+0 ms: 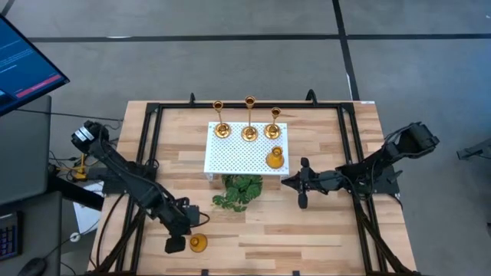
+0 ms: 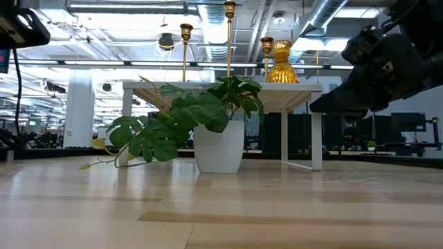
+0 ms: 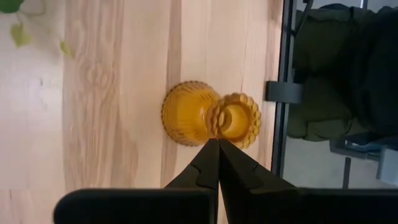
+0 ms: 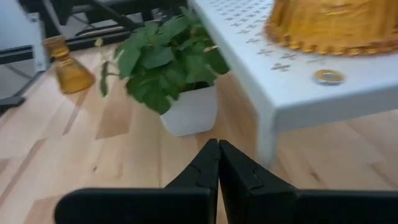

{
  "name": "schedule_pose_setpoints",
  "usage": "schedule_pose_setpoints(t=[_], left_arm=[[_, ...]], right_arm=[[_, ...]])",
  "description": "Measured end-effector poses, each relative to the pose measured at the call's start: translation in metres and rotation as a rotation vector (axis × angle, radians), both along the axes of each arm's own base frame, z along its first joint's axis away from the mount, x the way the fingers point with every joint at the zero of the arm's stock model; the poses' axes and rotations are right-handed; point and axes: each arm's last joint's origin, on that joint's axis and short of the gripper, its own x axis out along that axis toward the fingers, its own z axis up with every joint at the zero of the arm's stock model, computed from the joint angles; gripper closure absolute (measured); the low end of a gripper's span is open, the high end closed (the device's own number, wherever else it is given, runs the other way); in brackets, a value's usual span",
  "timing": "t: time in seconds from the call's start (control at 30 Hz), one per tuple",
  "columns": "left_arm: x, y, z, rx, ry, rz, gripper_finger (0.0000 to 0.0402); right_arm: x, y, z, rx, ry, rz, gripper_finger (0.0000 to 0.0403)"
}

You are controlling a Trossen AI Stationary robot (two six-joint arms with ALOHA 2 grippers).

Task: Pick & Place candle stick holders
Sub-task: Put the orange candle holder on the shelf

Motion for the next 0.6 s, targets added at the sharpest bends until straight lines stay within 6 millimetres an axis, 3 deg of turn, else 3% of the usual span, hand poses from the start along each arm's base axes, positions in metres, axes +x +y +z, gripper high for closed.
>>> schedule_pose_setpoints(t=[0.4, 0.6], left_arm=[[0.005, -0.005, 0.007, -0.052, -0.092, -0.013, 0.0398], [0.006, -0.005, 0.008, -0.061, -0.103, -0.011, 0.0398]], right_arm=[[-0.001, 0.014, 0.001, 0.129, 0.025, 0.394, 0.0403], [-0.005, 0.027, 0.006, 0.101, -0.029, 0.503, 0.0403]])
